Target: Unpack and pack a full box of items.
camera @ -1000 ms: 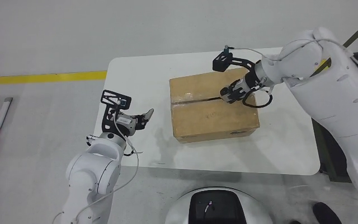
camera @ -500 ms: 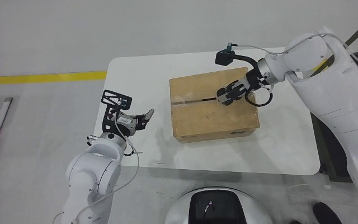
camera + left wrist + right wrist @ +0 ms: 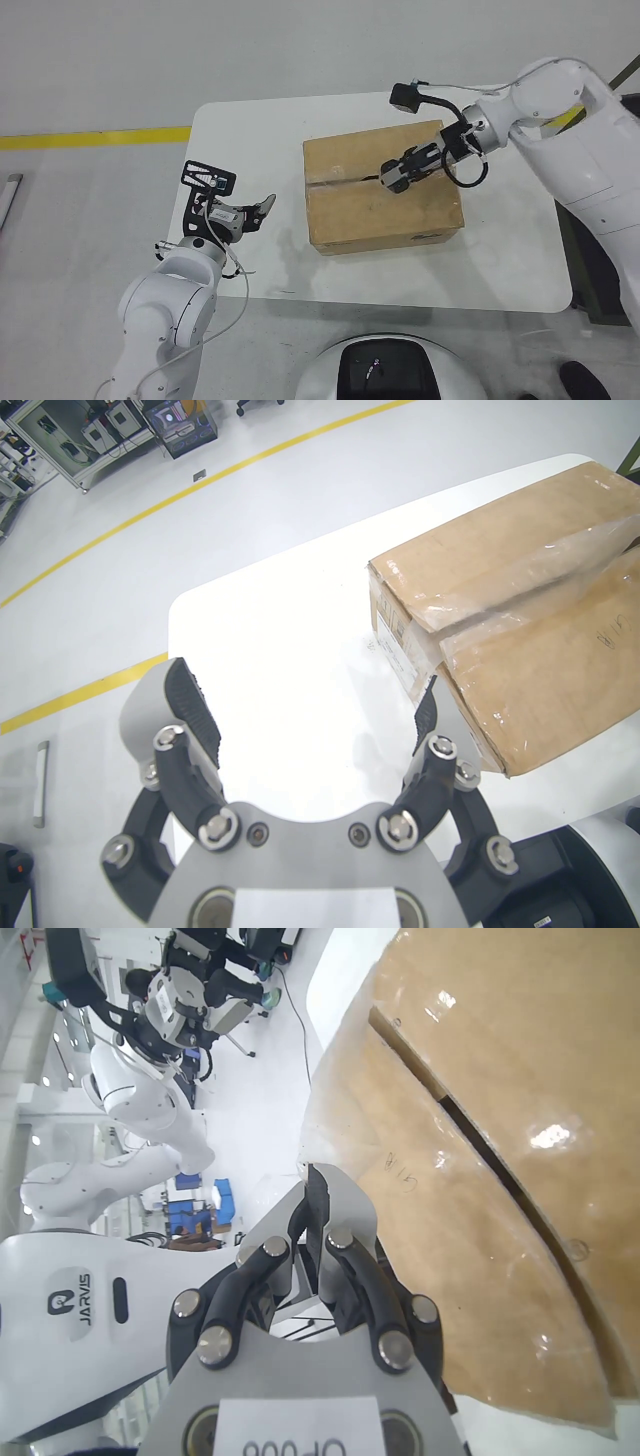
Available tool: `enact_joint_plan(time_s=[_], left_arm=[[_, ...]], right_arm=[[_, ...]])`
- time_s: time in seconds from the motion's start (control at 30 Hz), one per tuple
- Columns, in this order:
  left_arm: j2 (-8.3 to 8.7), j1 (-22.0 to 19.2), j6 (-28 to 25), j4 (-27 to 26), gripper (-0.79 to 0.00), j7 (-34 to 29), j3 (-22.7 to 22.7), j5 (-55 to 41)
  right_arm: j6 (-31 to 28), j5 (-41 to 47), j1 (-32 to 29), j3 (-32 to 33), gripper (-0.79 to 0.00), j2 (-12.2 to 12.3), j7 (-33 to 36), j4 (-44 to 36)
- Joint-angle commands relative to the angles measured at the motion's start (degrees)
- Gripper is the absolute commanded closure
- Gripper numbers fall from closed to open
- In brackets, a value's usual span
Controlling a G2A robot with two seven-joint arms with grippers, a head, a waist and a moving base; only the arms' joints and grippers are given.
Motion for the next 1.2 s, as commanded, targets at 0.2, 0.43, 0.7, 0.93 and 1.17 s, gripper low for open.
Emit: enact_joint_plan(time_s=[0.2, 0.43, 0.7, 0.93, 1.17], left_arm=[[-0.16, 0.35, 0.26, -0.31, -0.785, 3.66, 0.64, -0.81], [-0.51, -1.46, 0.34, 0.04, 0.0, 5.63, 3.33, -1.69], [-0.58, -1.76, 0.28, 0.29, 0.0, 5.87, 3.91, -1.92], [-0.58, -1.76, 0.28, 0.29, 0.0, 5.87, 3.91, -1.92], [-0.91, -3.22, -0.52, 1.32, 0.0, 10.65, 6.68, -0.77]], right_arm=[[1.91, 10.28, 2.22, -4.07, 0.0, 0.35, 0.0, 6.76], [1.38, 14.23, 2.95, -7.69, 0.0, 1.18, 0.0, 9.47], [0.63, 13.53, 3.69, -9.19, 0.0, 1.75, 0.0, 10.01], [0.99, 13.76, 2.92, -9.07, 0.0, 1.76, -1.43, 9.54], [6.34, 15.37, 1.04, -7.59, 0.0, 2.08, -3.58, 10.05]])
